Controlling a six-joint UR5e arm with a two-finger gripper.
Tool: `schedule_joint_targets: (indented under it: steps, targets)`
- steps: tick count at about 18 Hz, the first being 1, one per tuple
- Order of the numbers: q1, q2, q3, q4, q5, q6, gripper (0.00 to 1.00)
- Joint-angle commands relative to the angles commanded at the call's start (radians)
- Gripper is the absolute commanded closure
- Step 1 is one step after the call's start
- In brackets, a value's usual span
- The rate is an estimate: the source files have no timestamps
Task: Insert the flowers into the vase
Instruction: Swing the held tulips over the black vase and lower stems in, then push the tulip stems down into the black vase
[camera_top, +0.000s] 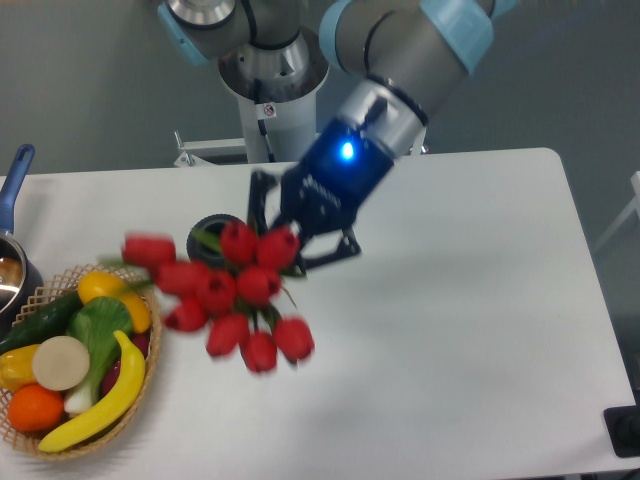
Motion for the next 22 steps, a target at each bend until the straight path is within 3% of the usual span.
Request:
schedule_joint_targets:
  steps: [3, 6, 8, 22]
  targets:
    - [0.011, 0.052, -0.061, 0.002, -0.017, 0.006, 1.00]
    - [0.029, 0.120, -0.192, 0.002, -0.049, 0.138, 1.00]
    - [0.040, 0.141, -0.242, 0.000, -0.054, 0.184, 1.00]
    - [0.034, 0.174, -0.322, 0.000, -0.081, 0.183, 1.00]
